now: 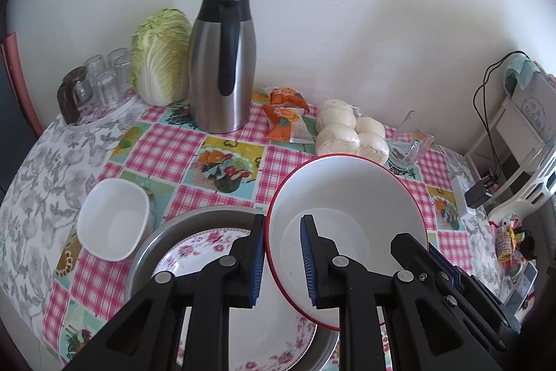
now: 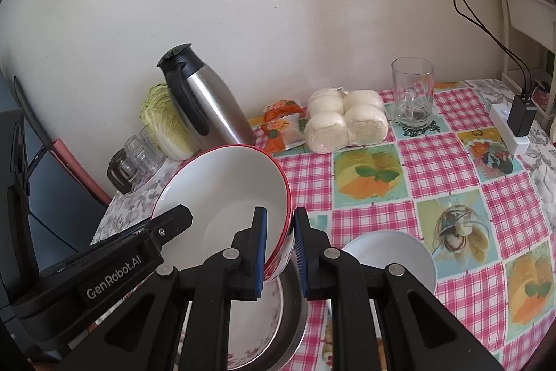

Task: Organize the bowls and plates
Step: 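Lift the red-rimmed bowl with both tools and carry it over the basin, then lower the red-rimmed bowl onto the floral plate and open both tools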

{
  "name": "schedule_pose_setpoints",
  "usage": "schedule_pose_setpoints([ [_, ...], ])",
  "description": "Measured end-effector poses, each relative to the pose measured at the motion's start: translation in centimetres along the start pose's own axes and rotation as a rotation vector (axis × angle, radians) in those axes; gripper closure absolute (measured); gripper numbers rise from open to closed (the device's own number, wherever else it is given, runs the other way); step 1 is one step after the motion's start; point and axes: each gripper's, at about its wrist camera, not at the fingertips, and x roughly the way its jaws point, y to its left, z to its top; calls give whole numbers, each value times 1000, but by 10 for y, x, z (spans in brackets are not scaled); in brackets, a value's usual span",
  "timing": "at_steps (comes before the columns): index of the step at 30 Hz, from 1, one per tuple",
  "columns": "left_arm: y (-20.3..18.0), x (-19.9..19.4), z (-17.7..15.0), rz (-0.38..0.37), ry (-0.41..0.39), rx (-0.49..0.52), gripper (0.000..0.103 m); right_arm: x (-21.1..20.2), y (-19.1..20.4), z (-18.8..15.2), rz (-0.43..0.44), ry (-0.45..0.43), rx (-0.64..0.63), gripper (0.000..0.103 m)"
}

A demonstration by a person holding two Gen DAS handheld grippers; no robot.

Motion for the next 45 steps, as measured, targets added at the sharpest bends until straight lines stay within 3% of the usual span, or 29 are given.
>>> schedule_pose_setpoints([
  [20, 55, -25, -33, 6, 26, -107, 81, -3, 38, -45, 39, 79, -16, 87],
  [45, 83, 14, -50, 54, 178, -172, 81, 37, 42, -67, 34, 200, -1, 87],
])
